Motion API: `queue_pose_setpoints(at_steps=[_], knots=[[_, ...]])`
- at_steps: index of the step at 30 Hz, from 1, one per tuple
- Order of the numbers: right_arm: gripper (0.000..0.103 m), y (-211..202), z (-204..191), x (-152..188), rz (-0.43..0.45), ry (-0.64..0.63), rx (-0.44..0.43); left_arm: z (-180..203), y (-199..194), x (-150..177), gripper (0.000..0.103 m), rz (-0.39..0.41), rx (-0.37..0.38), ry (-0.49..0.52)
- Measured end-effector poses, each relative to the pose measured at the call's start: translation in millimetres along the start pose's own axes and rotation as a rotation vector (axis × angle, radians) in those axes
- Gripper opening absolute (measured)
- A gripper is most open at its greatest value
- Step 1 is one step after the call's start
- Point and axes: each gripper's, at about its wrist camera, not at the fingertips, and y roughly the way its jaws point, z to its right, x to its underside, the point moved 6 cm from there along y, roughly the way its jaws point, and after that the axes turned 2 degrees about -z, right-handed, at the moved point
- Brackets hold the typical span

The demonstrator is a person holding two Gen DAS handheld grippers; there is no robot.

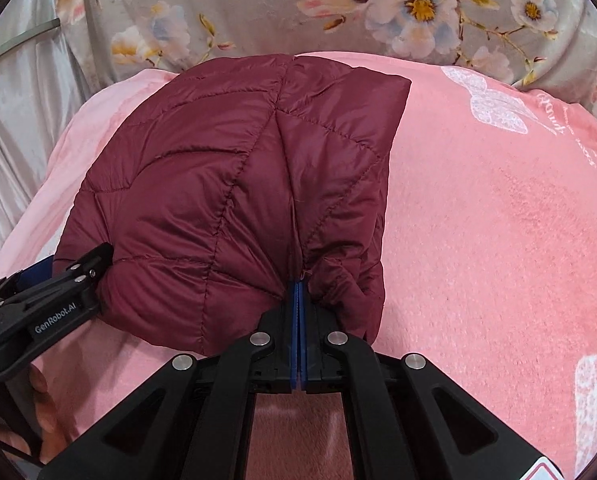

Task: Fold large clothes
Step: 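Lower the jacket bundle onto the blanket with both grippers, then open both grippers and pull them back from the folded jacket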

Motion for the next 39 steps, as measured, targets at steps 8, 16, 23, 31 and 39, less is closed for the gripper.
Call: queue_pose_setpoints(at_steps=[8, 16, 23, 31, 39], knots=[[0.000, 1, -4, -1, -0.001, -0.020, 0.031, 2, 0, 0, 0.083, 0.015, -0.017, 0.012], [0.000, 4, -6, -2, -0.008, -0.016, 0.036, 4, -2, -1, 0.083, 0.026, -0.031, 0.023], [0.000, 4, -7, -1, -0.011, -0.023, 0.049, 3, -3, -2, 0.089, 0.039, -0.060, 0.019], [0.001, -7, -2, -3, 0.023, 0.015, 0.018, -3, -14, -2, 0.095, 0.084, -0.081, -0.013], [0.068, -94, 7, 49, 0.155, -0.040, 0.060, -4, -67, 42, 0.098, 0.124, -0.030, -0.005]])
